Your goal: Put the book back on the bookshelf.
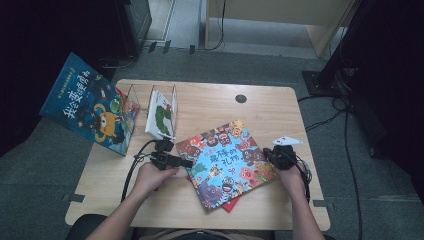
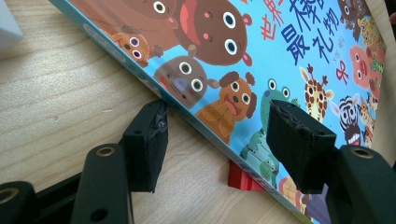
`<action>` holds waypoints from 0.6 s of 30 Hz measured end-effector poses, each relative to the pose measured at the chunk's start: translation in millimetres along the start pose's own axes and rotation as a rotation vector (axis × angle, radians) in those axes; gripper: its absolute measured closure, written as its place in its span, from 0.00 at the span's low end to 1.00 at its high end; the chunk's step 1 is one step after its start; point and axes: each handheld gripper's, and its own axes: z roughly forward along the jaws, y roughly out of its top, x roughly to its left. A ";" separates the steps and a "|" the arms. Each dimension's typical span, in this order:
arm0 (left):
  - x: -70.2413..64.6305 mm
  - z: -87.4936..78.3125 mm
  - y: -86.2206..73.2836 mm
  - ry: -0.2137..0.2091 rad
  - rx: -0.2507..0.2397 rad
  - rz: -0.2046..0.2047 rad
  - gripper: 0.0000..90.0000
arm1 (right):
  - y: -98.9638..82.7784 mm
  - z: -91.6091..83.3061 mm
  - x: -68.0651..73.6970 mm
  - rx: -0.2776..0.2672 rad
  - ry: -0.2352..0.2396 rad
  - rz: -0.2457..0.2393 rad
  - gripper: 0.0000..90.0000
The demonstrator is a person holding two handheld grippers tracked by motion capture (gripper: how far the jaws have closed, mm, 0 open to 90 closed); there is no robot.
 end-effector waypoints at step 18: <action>-3.1 1.8 1.6 0.025 -0.017 -0.051 0.42 | 1.8 2.3 5.8 0.000 -0.034 -0.017 1.00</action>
